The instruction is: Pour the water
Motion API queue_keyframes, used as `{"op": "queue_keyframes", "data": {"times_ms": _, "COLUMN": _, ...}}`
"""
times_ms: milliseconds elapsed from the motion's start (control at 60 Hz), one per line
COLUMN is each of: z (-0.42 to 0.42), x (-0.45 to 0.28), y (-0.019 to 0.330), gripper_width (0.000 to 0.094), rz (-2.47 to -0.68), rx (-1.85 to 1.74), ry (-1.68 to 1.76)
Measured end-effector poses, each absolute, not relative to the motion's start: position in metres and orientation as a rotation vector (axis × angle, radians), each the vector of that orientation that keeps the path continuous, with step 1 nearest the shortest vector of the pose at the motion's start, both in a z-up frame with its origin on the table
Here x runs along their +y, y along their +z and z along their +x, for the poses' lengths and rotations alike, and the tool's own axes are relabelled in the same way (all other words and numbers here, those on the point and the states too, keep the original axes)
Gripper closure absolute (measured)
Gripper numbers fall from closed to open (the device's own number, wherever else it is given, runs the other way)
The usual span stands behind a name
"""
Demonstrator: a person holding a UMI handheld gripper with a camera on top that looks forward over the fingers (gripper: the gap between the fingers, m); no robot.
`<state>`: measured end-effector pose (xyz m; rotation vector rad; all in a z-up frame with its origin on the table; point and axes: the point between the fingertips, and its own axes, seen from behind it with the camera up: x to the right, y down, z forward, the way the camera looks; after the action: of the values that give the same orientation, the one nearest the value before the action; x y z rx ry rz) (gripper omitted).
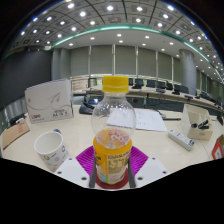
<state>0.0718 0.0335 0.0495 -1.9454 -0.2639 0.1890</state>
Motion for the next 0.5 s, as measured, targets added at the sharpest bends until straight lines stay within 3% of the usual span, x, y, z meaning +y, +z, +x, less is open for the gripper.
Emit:
{"op": "queue_keyframes", "data": {"times_ms": 133, "z": 0.073, "x": 0.028, "y": 0.045, "gripper_width": 0.0349, "rz": -1.974, "rx": -0.263, "ry": 0.179}}
{"op": "queue_keyframes", "data": {"times_ms": 217, "z": 0.08, "x": 0.019, "y": 0.043, "gripper_width": 0.0061, "rz": -2.024, "rx": -0.237, "ry": 0.16}}
{"op": "queue_keyframes", "data": {"times_ms": 267, "z": 0.086, "x": 0.011, "y": 0.047, "gripper_width": 0.0108, "rz": -2.041, "rx": -0.215, "ry": 0.121}}
{"op": "queue_keyframes", "data": {"times_ms": 500, "z": 0.074, "x": -0.09, "y": 0.103, "gripper_width": 0.0079, "rz": -2.147, "rx": -0.131, "ry": 0.047}}
